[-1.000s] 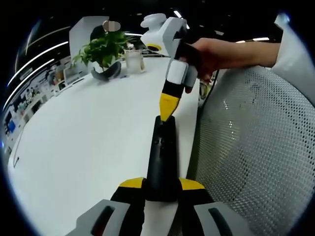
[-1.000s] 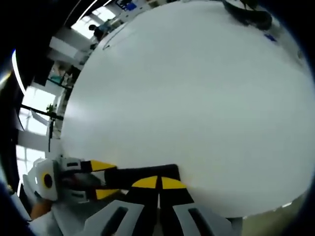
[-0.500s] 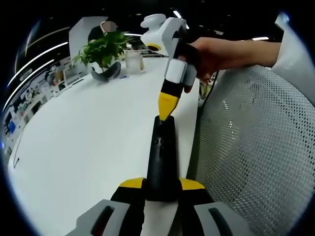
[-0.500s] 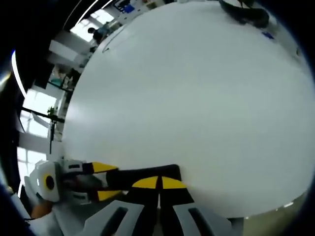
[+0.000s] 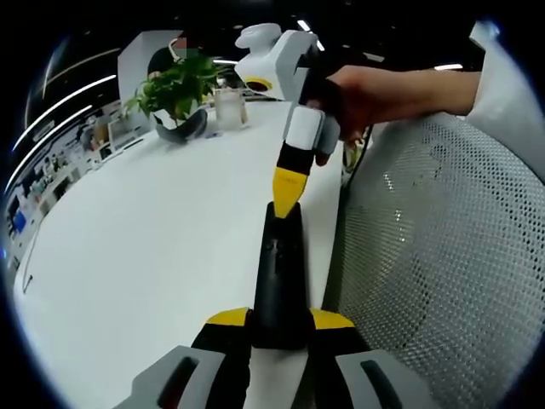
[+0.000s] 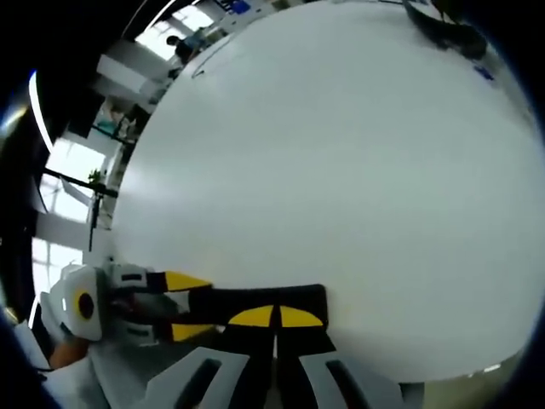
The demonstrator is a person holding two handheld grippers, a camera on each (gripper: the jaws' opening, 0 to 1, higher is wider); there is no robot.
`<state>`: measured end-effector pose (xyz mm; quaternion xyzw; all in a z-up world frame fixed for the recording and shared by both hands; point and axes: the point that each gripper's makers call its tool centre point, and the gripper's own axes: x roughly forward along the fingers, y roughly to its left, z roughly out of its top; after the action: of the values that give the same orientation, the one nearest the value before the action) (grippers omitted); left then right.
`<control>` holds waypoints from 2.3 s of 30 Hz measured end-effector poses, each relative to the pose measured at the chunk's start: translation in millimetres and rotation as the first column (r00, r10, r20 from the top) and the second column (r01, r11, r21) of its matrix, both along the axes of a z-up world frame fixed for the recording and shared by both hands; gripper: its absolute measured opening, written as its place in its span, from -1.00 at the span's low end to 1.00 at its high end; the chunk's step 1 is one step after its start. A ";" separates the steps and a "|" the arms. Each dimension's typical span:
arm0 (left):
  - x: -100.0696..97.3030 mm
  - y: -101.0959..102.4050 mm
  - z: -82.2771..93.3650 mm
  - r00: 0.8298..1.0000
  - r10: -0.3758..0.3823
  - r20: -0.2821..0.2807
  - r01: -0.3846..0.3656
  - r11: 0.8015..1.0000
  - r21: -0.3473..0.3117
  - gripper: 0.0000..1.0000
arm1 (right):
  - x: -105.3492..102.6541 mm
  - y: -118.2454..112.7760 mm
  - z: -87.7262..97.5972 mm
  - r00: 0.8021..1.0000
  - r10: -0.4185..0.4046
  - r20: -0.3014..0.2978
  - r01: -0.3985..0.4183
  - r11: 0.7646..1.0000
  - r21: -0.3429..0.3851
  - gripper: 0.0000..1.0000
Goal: Press the specified remote control buttons in sequence, fully releasing each button before pressing the next.
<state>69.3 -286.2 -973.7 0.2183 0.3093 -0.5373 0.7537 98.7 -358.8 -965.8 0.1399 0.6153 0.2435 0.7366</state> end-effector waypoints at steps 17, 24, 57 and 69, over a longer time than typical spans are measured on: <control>1.3 -1.9 -0.3 1.000 0.006 -0.001 -0.006 1.000 -0.011 -0.51 | 2.1 -1.7 -1.8 1.000 -0.008 -0.024 0.009 0.999 0.035 -1.00; 1.6 -2.9 -0.5 1.000 0.003 0.000 -0.003 1.000 -0.015 -0.51 | 1.5 -1.5 -0.9 0.999 -0.014 -0.041 0.016 0.999 0.051 -1.00; -5.1 -7.6 0.1 1.000 -0.029 0.004 0.030 0.999 -0.022 -0.51 | -2.2 11.5 -2.8 0.990 0.128 0.051 -0.125 0.991 -0.052 -1.00; -4.4 -8.3 -0.7 0.999 -0.032 0.004 0.032 0.999 -0.020 -0.51 | 0.1 9.3 -4.8 0.998 0.063 0.007 -0.063 0.998 -0.008 -1.00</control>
<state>64.9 -294.5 -974.4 0.2167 0.2991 -0.5520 0.7476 98.8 -349.5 -970.6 0.1168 0.6178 0.2649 0.7311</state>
